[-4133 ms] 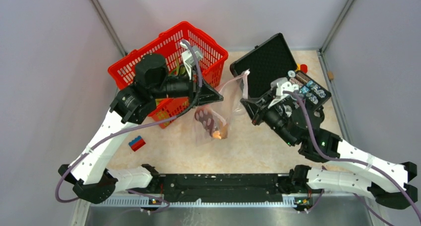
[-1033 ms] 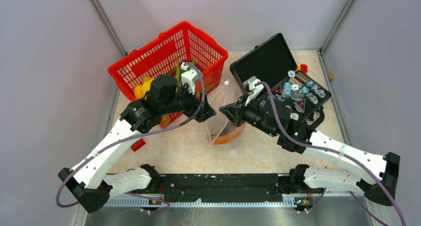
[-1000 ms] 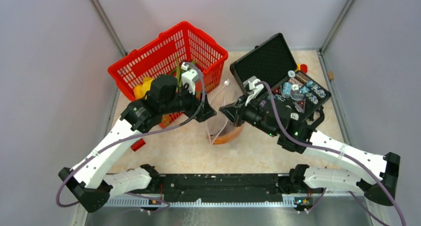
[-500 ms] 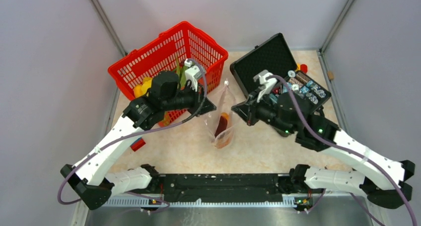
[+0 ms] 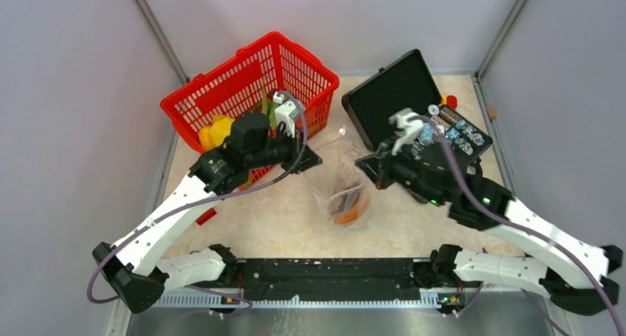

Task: Place the food in the zip-top bag and seal the zipper
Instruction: Adjust the zipper food storage bag at the center of the board, then pick up the fake vegetable from the bin.

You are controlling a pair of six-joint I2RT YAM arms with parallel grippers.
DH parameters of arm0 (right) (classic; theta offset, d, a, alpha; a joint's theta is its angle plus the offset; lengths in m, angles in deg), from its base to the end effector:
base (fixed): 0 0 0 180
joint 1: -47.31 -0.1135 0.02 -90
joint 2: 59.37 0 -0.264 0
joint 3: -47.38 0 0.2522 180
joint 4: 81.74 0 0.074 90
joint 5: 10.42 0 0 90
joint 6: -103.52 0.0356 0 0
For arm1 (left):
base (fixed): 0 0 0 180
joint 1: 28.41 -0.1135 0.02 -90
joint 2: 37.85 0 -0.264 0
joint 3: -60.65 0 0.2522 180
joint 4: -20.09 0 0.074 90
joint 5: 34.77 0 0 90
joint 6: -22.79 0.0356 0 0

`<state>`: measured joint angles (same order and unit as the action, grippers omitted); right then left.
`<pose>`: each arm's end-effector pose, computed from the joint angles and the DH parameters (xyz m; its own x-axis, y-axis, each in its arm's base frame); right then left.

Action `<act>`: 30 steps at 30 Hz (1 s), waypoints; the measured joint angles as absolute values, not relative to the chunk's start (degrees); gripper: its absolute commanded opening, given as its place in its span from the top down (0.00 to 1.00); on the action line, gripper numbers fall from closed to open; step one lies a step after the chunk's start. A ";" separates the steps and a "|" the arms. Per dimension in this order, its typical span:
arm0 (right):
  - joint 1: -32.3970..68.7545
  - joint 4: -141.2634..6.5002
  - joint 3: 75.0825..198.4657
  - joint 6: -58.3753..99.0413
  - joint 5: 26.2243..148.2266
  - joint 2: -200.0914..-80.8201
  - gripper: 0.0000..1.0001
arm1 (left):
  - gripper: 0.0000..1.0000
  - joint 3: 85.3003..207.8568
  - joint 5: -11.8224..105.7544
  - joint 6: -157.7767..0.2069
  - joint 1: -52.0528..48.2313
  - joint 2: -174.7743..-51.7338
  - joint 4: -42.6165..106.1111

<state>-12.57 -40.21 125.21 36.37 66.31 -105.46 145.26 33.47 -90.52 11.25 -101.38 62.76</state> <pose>0.0866 0.1330 0.4179 -0.3615 0.1301 -0.9233 -0.6381 0.6875 0.3467 0.1742 -0.1615 0.4011 -0.5997 0.0198 -0.8000 0.6760 0.5475 -0.4932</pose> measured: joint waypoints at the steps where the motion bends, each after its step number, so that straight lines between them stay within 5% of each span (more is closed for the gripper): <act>1: -12.57 -40.54 124.80 36.65 65.72 -108.00 1.00 | 0.82 143.31 34.21 -90.82 11.16 -100.98 62.41; 4: -12.57 -41.76 123.81 36.79 65.04 -114.82 1.00 | 0.74 138.46 36.79 -91.59 11.05 -100.59 62.63; 6: -12.57 -42.46 123.36 36.76 64.86 -118.47 1.00 | 0.55 137.26 38.61 -91.78 11.01 -100.74 63.37; 8: -12.57 -43.20 122.96 36.72 65.08 -120.59 1.00 | 0.51 137.24 40.35 -92.07 11.01 -100.68 64.29; 15: -12.57 -47.51 122.92 36.72 65.96 -120.50 1.00 | 0.12 139.03 45.42 -90.25 11.01 -97.38 67.85; 19: -12.57 -50.17 122.07 36.76 66.02 -119.58 1.00 | 0.02 143.53 49.84 -87.72 10.99 -94.71 70.06; 30: -12.57 -52.84 120.43 37.40 66.63 -118.60 1.00 | 0.01 155.03 53.90 -80.70 -2.56 -99.93 72.79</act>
<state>-12.57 -52.84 120.43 37.40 66.63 -118.60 155.03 53.90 -80.70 -2.56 -99.93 72.79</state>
